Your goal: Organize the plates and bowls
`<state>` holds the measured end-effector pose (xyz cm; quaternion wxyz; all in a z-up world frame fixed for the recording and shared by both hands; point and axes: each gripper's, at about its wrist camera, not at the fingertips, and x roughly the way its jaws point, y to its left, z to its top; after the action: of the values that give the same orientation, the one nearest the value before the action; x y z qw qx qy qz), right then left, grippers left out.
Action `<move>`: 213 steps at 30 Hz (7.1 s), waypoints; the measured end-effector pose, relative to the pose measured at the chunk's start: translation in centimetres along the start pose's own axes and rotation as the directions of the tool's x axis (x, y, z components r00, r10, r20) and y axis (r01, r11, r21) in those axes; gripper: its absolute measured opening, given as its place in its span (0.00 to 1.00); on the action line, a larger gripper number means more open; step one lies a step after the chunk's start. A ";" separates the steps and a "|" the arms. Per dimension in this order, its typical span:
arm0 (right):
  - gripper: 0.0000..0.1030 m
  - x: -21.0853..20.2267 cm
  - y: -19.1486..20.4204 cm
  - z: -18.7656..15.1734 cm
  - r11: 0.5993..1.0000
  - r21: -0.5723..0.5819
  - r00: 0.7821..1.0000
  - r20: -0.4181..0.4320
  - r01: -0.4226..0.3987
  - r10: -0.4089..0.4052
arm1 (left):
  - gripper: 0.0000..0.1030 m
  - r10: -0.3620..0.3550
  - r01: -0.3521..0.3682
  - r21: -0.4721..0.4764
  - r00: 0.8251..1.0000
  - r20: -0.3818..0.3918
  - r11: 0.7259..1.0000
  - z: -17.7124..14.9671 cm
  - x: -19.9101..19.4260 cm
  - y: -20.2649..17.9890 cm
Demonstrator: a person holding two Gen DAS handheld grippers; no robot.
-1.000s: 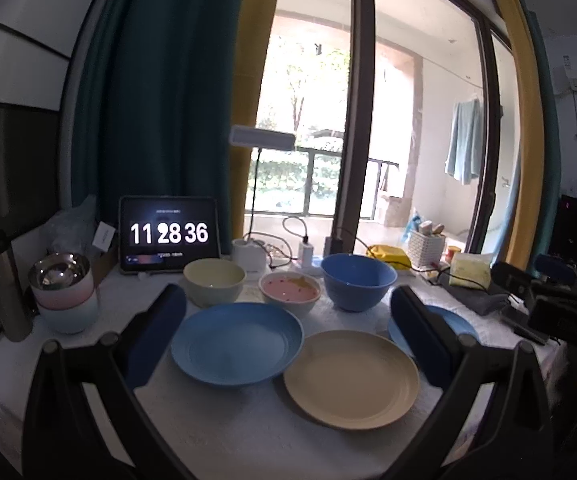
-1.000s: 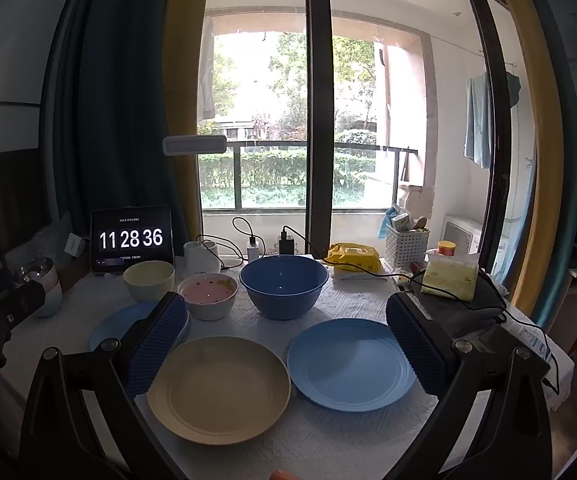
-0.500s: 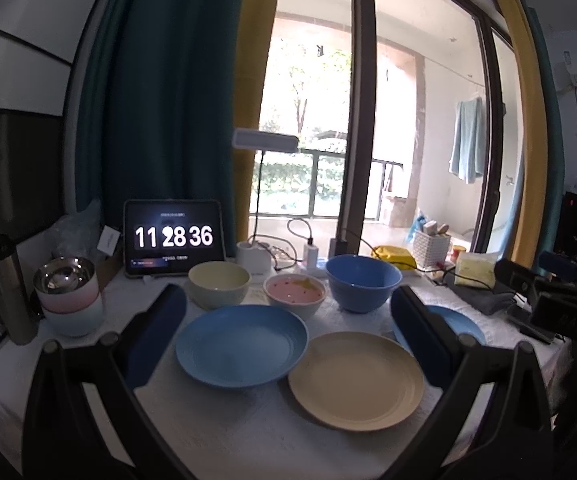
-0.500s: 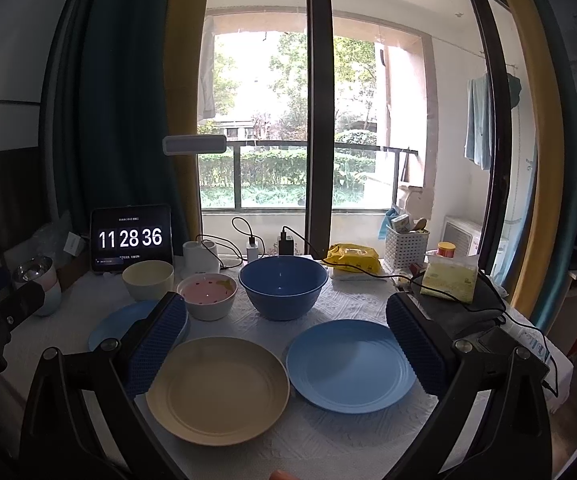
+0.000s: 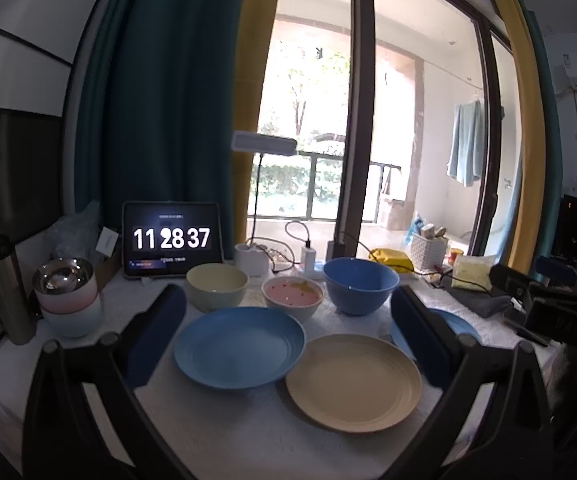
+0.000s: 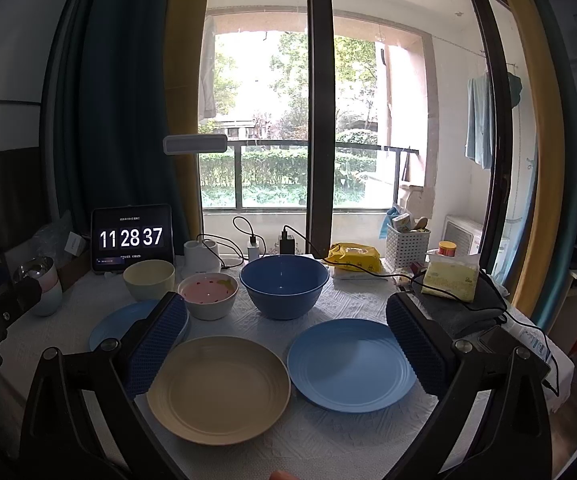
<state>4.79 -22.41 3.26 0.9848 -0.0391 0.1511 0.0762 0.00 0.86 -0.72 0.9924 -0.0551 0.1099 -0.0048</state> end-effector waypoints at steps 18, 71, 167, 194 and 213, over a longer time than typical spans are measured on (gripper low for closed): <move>1.00 0.0 0.0 0.0 1.000 0.000 1.000 -0.001 0.000 0.000 | 0.99 0.002 -0.002 -0.002 1.000 0.001 1.000 0.0 0.0 0.0; 0.57 15.7 7.7 -3.3 0.951 -0.012 0.912 -0.290 -0.308 0.291 | 0.95 0.058 -0.159 -0.218 0.911 -0.408 0.963 -7.7 15.8 12.2; 0.19 16.7 -2.1 -8.0 0.953 0.098 0.823 -0.485 -0.285 0.296 | 0.33 0.059 -0.044 0.039 0.745 -0.665 0.998 -8.2 18.6 -2.8; 0.19 16.1 -1.0 -11.0 0.989 0.084 0.813 -0.564 -0.120 0.147 | 0.34 -0.012 0.135 0.137 0.753 -0.658 0.981 -10.3 19.3 -2.1; 0.39 16.9 1.8 -12.3 0.981 0.135 0.762 -0.619 -0.136 0.191 | 0.39 -0.081 0.141 0.029 0.715 -0.694 0.990 -11.2 19.7 2.1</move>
<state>16.84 -19.53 -13.70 0.8680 -0.0086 0.4769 0.1382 16.81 1.30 -16.13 0.8791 -0.0163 0.4680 -0.0889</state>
